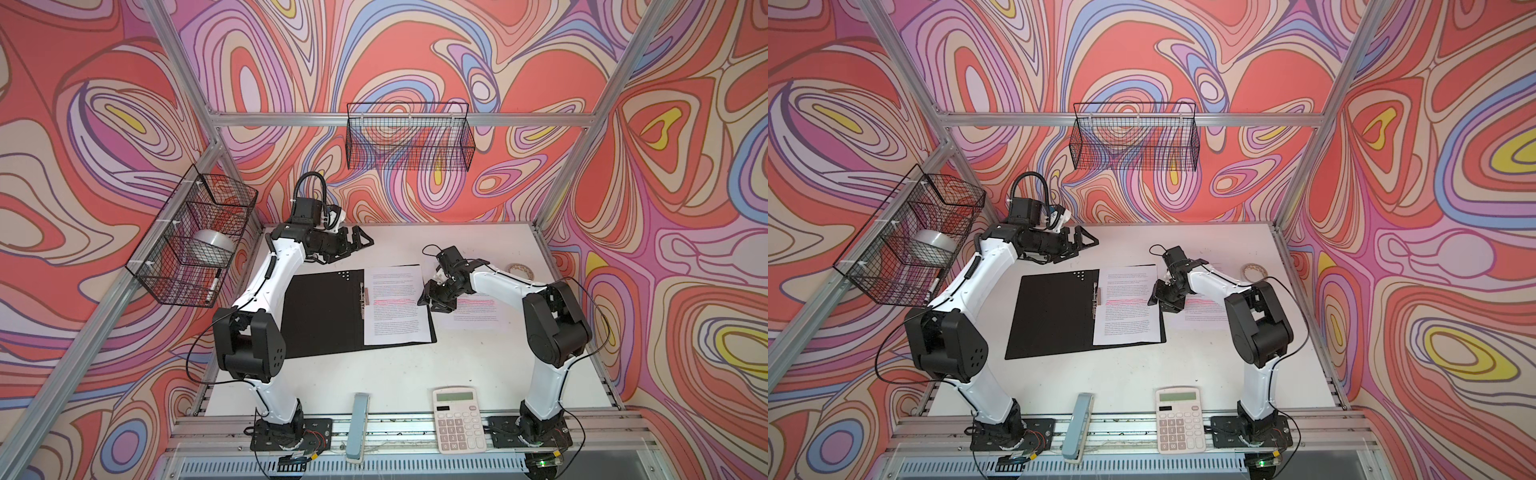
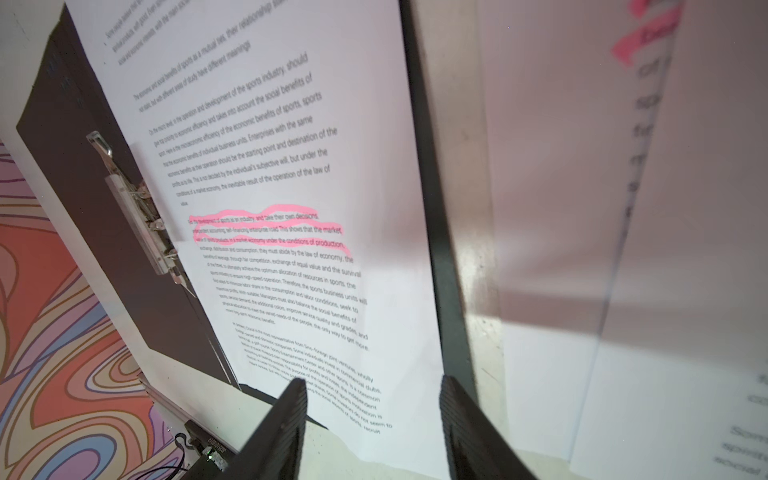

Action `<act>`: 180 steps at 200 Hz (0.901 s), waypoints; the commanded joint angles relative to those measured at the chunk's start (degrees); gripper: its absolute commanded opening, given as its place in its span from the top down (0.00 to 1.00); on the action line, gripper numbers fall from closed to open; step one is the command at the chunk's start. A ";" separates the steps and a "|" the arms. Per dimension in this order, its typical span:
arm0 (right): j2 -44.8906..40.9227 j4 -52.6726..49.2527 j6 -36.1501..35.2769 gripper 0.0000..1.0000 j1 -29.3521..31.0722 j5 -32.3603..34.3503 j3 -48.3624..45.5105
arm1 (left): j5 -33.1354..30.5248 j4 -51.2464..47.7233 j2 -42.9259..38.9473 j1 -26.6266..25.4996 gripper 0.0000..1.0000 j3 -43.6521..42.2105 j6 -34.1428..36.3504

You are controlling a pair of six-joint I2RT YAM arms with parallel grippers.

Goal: Put the files into the folder

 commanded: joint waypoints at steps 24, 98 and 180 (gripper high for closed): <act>3.36 -0.26 -2.57 0.46 0.26 1.55 2.21 | 0.73 0.43 -0.99 0.41 0.00 -0.59 -0.09; 7.85 -2.11 -5.23 0.47 0.26 1.81 6.90 | 0.09 -2.18 -0.43 0.41 0.00 1.43 3.26; 11.03 -3.10 -6.74 0.47 0.24 0.92 9.71 | 0.63 -4.29 0.77 0.45 0.00 2.38 4.76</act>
